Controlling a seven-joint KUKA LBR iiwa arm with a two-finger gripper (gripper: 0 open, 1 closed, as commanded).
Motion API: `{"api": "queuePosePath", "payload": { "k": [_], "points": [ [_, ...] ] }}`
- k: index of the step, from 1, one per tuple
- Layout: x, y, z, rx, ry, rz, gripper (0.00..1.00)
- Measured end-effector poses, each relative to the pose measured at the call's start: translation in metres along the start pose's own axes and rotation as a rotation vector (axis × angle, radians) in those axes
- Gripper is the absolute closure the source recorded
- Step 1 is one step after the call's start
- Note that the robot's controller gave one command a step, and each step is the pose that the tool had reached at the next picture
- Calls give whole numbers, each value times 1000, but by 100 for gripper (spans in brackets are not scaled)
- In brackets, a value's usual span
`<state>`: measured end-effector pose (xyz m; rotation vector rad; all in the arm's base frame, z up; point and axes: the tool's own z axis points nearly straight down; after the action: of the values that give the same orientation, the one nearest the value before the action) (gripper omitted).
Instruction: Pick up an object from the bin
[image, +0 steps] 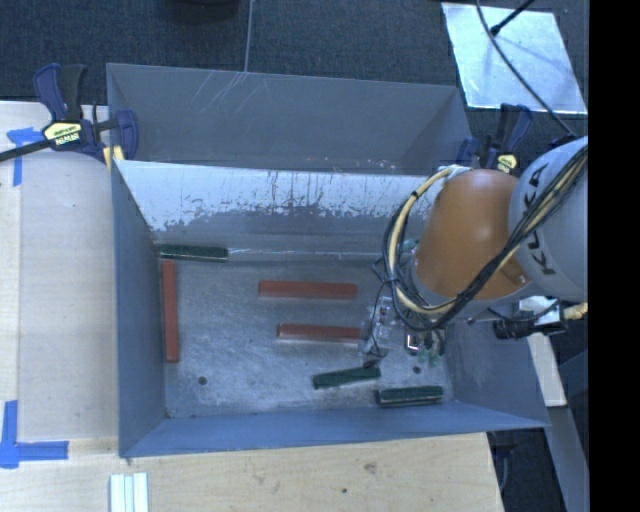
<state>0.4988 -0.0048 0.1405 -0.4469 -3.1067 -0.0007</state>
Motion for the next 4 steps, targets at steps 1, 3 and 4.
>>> {"api": "queuePosePath", "payload": {
  "k": [1,3,4],
  "points": [
    [-2,-1,-3,0,-6,1,0],
    [-64,1,69,-1,-9,76,100],
    [-64,44,53,-3,-8,76,100]
  ]
}}
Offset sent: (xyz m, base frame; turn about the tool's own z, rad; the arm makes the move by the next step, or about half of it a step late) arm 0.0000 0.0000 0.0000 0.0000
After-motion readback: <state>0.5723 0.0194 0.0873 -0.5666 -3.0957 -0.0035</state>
